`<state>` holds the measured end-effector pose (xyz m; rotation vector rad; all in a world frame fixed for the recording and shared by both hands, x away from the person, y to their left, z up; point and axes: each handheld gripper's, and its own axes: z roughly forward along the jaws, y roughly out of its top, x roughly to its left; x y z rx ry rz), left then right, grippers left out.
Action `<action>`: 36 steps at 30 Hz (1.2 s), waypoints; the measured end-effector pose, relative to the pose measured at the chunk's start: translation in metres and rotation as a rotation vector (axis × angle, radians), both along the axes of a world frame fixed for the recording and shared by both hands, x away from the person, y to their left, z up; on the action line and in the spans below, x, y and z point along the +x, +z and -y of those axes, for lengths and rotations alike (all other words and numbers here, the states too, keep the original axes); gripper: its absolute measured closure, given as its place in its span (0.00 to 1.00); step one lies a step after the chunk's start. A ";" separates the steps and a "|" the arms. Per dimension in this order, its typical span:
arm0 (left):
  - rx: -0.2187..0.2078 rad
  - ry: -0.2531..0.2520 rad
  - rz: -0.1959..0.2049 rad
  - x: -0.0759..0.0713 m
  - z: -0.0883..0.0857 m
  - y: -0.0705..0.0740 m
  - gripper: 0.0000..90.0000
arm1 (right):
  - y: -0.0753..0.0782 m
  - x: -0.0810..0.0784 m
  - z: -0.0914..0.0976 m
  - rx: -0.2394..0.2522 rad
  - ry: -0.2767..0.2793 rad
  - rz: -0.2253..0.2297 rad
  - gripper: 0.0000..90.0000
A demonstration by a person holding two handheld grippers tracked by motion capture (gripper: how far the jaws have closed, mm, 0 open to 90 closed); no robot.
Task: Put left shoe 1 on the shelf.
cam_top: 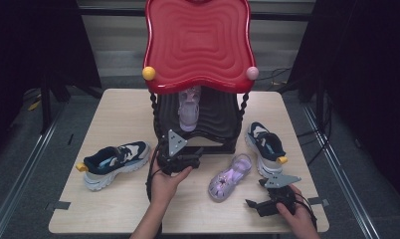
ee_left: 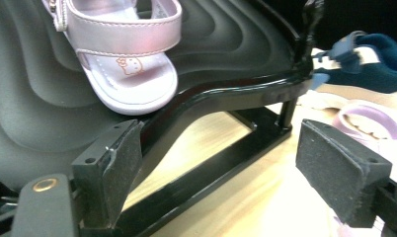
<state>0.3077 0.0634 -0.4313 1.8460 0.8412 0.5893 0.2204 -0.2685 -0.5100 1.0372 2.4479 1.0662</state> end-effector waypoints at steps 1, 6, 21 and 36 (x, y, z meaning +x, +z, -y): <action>0.001 -0.009 -0.002 -0.001 -0.001 0.000 0.20 | 0.000 0.000 0.000 0.000 0.000 0.000 0.13; 0.005 -0.041 -0.013 -0.005 -0.007 0.000 0.20 | 0.000 0.000 0.000 0.000 0.000 0.000 0.13; 0.047 -0.120 -0.072 -0.016 -0.029 -0.015 0.20 | 0.000 0.000 0.000 0.002 -0.003 -0.003 0.13; 0.103 -0.126 -0.146 -0.023 -0.058 -0.049 0.20 | 0.000 0.000 0.000 0.000 -0.001 -0.001 0.13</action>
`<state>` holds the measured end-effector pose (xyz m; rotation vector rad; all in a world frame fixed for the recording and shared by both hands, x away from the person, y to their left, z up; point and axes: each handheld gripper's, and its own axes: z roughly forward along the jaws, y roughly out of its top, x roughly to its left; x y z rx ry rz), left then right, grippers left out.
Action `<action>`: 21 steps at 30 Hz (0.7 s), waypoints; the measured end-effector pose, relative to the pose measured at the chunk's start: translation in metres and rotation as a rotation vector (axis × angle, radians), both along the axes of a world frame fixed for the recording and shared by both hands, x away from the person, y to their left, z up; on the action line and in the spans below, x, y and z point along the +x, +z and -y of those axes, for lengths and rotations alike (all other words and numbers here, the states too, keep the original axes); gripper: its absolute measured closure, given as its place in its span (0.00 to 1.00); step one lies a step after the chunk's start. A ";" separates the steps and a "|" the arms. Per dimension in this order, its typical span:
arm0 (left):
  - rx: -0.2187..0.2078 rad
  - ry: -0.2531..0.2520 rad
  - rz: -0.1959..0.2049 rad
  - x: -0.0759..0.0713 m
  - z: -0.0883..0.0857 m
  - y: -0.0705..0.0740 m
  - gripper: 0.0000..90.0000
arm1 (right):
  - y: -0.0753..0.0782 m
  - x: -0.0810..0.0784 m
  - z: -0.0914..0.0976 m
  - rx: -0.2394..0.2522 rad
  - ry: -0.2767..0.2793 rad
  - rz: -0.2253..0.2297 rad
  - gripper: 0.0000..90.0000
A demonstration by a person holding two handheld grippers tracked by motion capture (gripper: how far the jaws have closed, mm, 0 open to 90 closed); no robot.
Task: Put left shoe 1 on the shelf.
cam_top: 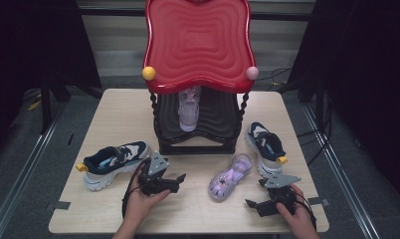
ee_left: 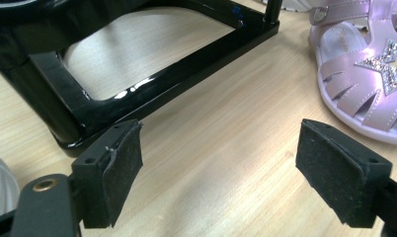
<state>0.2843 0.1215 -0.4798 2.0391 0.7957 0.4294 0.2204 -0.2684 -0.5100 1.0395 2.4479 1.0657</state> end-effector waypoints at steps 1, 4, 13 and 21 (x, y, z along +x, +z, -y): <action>-0.002 -0.008 -0.007 0.000 -0.001 -0.001 0.20 | 0.000 0.000 0.000 0.000 0.000 0.000 0.13; 0.021 -0.019 -0.013 -0.001 -0.004 -0.004 0.20 | 0.000 0.000 0.000 -0.007 -0.004 0.004 0.13; 0.064 -0.056 -0.050 -0.008 -0.016 -0.017 0.20 | 0.000 0.000 -0.001 -0.008 -0.005 0.002 0.12; 0.086 -0.053 -0.057 -0.011 -0.023 -0.024 0.20 | 0.000 -0.001 0.000 -0.008 -0.008 0.003 0.12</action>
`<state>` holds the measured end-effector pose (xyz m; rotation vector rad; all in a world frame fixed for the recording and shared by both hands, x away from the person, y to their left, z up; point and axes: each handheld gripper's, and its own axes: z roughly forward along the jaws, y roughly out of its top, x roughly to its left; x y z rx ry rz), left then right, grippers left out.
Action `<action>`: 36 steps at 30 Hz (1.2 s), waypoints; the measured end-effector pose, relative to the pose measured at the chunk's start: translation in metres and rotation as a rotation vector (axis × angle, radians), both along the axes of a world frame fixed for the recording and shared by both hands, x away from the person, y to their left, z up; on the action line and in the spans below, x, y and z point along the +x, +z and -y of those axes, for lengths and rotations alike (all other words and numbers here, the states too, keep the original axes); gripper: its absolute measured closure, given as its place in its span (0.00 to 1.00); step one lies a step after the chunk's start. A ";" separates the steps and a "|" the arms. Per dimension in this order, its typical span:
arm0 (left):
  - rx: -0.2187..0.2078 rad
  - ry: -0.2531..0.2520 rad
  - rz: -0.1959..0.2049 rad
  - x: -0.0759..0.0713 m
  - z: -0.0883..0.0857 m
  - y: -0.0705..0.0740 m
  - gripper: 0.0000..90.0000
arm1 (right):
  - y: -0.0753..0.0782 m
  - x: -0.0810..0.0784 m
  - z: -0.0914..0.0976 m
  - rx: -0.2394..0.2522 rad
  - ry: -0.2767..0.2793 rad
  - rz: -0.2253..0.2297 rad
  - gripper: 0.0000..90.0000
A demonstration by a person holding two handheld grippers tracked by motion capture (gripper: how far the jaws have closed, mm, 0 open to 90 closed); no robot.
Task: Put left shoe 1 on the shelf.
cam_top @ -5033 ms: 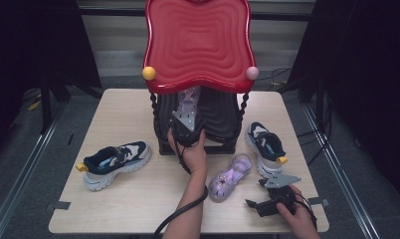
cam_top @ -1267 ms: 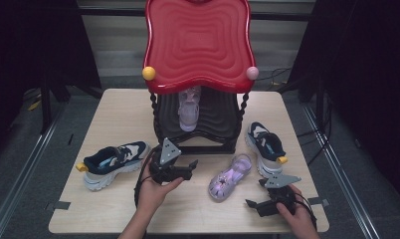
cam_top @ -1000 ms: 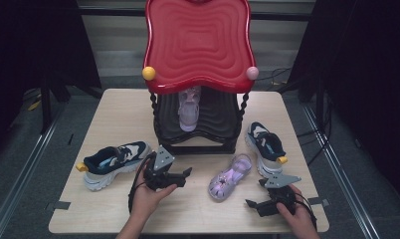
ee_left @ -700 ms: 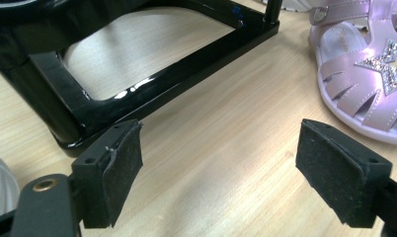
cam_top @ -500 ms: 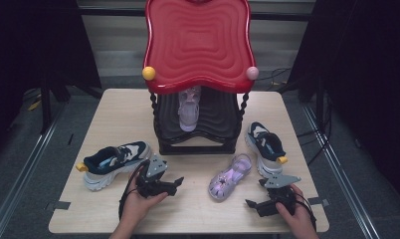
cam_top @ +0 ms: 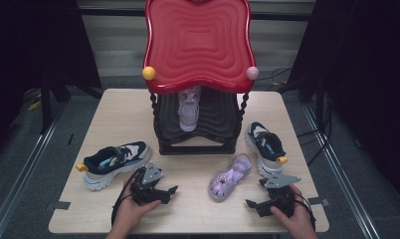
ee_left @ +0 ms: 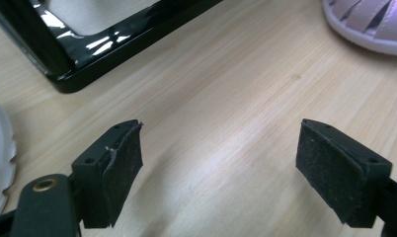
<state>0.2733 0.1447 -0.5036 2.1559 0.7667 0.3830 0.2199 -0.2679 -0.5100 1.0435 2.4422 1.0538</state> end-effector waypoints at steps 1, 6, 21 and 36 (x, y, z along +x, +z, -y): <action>0.009 0.002 -0.005 0.000 -0.001 -0.001 0.20 | 0.000 0.000 0.000 0.000 0.000 0.000 0.12; 0.031 -0.005 0.002 0.000 -0.002 -0.002 0.19 | 0.000 0.000 0.000 0.000 -0.007 0.001 0.13; 0.032 -0.005 -0.074 0.004 -0.003 -0.005 0.17 | 0.005 -0.001 -0.009 0.024 0.018 -0.016 0.23; 0.034 -0.004 -0.078 0.004 -0.004 -0.004 0.17 | 0.015 0.003 -0.028 0.064 0.090 -0.007 0.55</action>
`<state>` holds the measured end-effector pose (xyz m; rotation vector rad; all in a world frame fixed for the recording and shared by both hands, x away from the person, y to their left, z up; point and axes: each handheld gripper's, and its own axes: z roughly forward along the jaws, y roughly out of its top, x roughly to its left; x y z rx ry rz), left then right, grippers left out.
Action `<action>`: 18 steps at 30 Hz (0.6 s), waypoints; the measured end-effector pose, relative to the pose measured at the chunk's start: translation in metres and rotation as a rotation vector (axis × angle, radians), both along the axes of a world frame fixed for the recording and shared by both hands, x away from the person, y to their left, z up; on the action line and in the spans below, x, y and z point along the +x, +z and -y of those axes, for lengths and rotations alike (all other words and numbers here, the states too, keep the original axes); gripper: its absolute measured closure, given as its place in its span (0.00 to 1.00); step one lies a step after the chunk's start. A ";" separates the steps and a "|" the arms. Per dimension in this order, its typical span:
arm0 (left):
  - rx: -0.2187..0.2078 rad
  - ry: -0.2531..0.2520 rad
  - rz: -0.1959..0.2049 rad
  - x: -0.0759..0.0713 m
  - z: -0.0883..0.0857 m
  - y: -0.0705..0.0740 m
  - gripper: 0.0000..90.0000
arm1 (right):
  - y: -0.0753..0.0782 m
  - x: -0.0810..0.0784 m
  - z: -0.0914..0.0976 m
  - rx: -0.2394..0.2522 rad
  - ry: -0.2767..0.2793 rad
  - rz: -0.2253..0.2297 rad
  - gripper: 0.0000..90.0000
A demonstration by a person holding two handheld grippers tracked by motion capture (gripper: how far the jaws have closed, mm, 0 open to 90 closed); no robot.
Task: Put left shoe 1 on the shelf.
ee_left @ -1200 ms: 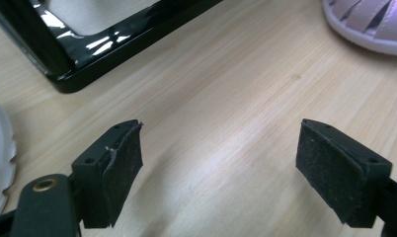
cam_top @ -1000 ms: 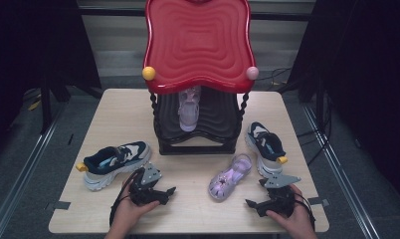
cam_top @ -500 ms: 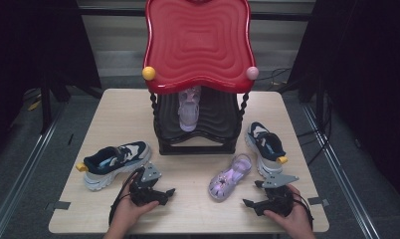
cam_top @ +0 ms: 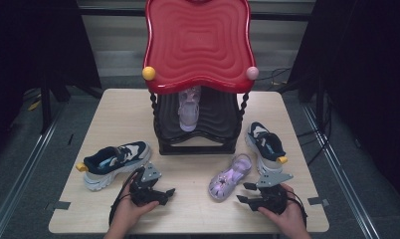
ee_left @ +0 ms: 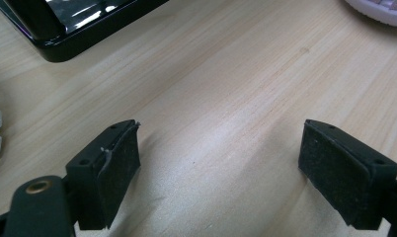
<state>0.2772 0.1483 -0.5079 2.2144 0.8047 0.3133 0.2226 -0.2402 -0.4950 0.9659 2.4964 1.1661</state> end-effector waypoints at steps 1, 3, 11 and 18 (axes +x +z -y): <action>0.000 0.000 0.000 0.000 0.000 0.000 0.17 | 0.000 0.001 -0.002 0.005 0.001 -0.003 0.58; -0.001 0.000 0.000 0.000 0.000 0.000 0.17 | 0.001 0.002 -0.005 0.008 0.007 -0.006 0.62; -0.002 -0.001 0.002 0.000 0.000 0.000 0.17 | 0.003 0.006 -0.017 0.013 0.032 -0.006 0.74; -0.003 -0.001 0.001 0.000 0.000 0.000 0.17 | 0.004 0.007 -0.025 -0.007 0.039 0.005 0.86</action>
